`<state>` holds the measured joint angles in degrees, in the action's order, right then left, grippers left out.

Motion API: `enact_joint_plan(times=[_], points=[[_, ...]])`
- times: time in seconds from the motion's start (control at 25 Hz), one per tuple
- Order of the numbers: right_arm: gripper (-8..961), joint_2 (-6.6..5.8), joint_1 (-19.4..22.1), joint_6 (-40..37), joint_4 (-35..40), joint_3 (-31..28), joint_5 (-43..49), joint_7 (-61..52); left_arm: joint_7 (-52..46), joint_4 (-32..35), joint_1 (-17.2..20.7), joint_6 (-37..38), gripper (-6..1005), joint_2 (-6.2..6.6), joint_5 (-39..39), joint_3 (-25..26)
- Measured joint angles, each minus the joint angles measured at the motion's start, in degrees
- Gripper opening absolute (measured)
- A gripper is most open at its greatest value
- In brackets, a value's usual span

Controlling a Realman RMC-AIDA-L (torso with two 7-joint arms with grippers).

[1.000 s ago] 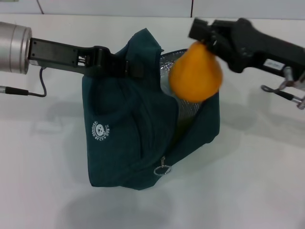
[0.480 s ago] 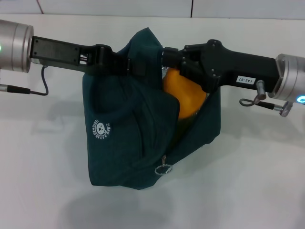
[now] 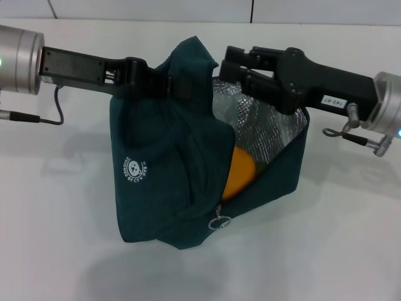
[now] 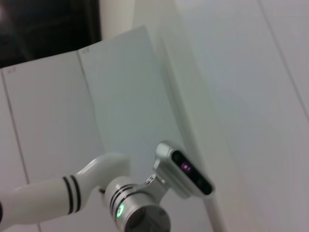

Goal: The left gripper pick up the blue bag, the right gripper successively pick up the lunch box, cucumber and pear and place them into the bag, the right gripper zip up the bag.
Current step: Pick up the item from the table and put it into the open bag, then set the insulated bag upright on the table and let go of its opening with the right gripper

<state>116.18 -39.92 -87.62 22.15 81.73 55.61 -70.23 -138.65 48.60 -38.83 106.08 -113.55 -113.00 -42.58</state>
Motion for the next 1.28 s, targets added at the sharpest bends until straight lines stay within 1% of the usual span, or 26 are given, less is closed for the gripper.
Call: enact_joint_plan(times=[0.12, 0.24, 0.32, 0.44, 0.48, 0.6, 0.64, 0.76, 0.88, 1.08, 1.28], points=[[225, -0.03, 1.7, -0.1, 0.0, -0.3, -1.8, -0.1, -0.1, 0.0, 0.1, 0.0, 39, 0.00, 0.0, 0.1], [290, -0.41, 5.1, 0.0, -0.1, -0.4, -6.0, -1.9, -0.2, 0.0, 0.2, 0.0, 39, 0.04, 0.0, 0.0], [387, -0.70, 7.7, 0.2, -0.3, -0.4, -8.4, -3.8, -0.3, 0.0, 0.3, 0.0, 39, 0.07, 0.0, 0.0], [533, -1.24, 12.3, 1.8, -0.5, -0.6, -10.5, -10.1, -0.3, 0.0, 0.4, 0.0, 40, 0.09, 0.0, 0.0], [555, -1.43, 13.7, 2.7, -0.7, -0.7, -10.5, -12.7, -0.3, 0.0, 0.4, 0.0, 40, 0.09, 0.0, 0.0], [623, -1.76, 16.0, 5.3, -2.6, -1.2, -10.5, -20.4, -0.3, 0.0, 0.3, 0.0, 40, 0.09, 0.0, -0.1], [645, -1.87, 16.2, 5.8, -3.6, -1.2, -10.5, -22.5, -0.3, 0.0, 0.3, 0.0, 40, 0.09, 0.0, -0.1], [644, -2.10, 15.6, 6.6, -6.8, -0.8, -10.0, -28.2, -0.3, 0.0, 0.2, 0.0, 39, 0.09, 0.0, -0.2], [644, -1.73, 13.8, 6.8, -8.8, -0.2, -9.1, -32.6, -0.3, 0.0, 0.1, 0.0, 39, 0.00, 0.0, -0.2], [643, -0.86, 11.2, 6.9, -9.0, 1.6, -8.3, -34.0, -0.2, 0.0, 0.1, 0.0, 39, -0.06, -0.2, -0.2], [642, -0.96, 8.4, 9.6, -9.3, 5.8, -8.0, -36.1, -0.2, 0.0, 0.1, 0.0, 39, -0.08, -0.3, -0.2]])
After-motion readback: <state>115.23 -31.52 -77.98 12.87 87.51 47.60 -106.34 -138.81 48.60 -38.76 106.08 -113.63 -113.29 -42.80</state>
